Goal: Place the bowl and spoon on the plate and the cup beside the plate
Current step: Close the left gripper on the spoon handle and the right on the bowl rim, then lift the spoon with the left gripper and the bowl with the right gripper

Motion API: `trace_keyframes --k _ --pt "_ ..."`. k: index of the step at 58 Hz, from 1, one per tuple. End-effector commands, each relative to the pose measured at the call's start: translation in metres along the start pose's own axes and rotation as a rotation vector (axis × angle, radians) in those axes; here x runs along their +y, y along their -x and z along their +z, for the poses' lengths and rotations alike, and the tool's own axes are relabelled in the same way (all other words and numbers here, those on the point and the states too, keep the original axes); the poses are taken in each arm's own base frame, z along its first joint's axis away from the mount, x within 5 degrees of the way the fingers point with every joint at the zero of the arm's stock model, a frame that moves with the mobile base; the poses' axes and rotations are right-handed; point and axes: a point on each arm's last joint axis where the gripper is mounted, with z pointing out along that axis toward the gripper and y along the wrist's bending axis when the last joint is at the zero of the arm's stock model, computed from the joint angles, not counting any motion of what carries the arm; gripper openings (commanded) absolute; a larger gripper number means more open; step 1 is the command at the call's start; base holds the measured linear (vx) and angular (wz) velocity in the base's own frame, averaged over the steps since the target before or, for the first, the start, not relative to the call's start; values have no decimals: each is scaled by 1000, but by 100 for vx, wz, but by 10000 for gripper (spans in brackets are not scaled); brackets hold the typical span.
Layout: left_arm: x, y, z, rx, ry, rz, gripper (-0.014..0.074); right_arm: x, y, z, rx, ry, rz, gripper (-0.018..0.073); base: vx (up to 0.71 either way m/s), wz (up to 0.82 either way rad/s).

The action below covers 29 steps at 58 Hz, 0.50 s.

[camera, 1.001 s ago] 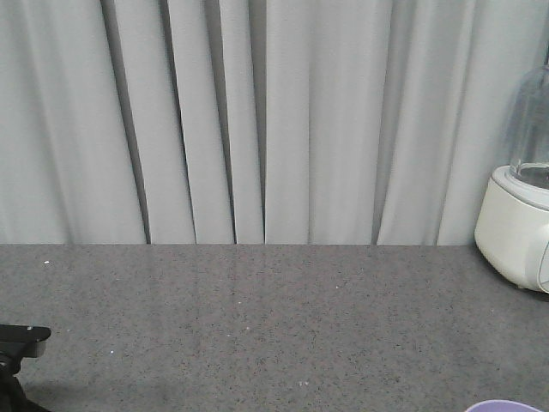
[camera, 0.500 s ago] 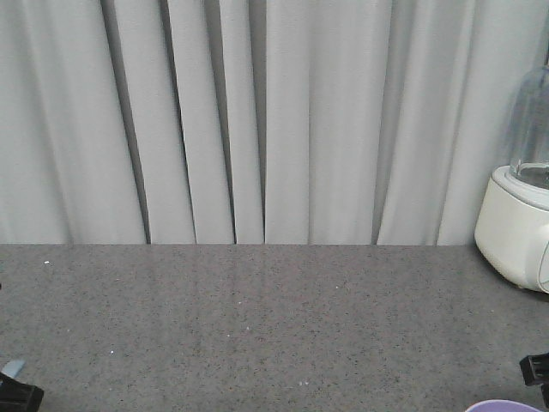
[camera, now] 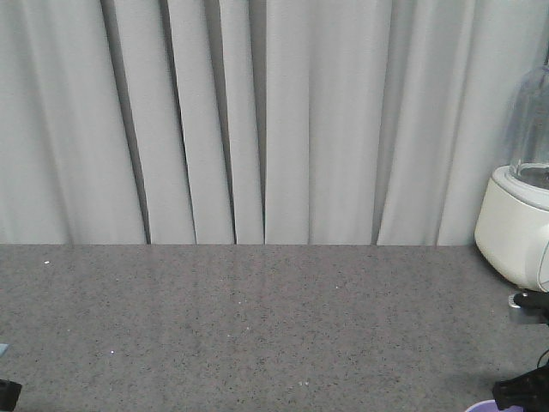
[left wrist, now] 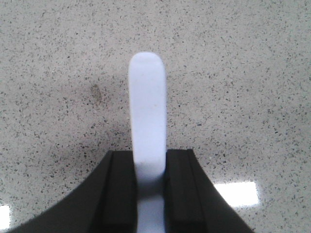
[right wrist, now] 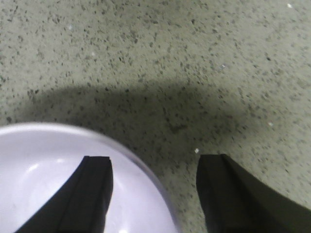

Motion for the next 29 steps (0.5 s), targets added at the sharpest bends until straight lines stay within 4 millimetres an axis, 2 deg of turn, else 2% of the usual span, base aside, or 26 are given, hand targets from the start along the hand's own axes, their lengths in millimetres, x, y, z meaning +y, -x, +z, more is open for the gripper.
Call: trace_keyframes --k 1,10,15,18,29 --pt "-1 6 -13 -84 -5 4 -3 -1 11 -8 -77 13 -10 459 0 0" --pt "-1 6 -13 -84 -4 5 -3 1 13 3 -51 25 -23 451 0 0" --pt "-1 6 -13 -84 -2 6 -3 2 13 4 -38 24 -24 405 0 0" --pt "-1 6 -13 -84 -2 6 -3 1 12 5 -30 23 -24 366 0 0" --pt "0 6 -13 -84 2 9 -3 1 10 4 -9 21 -24 137 0 0"
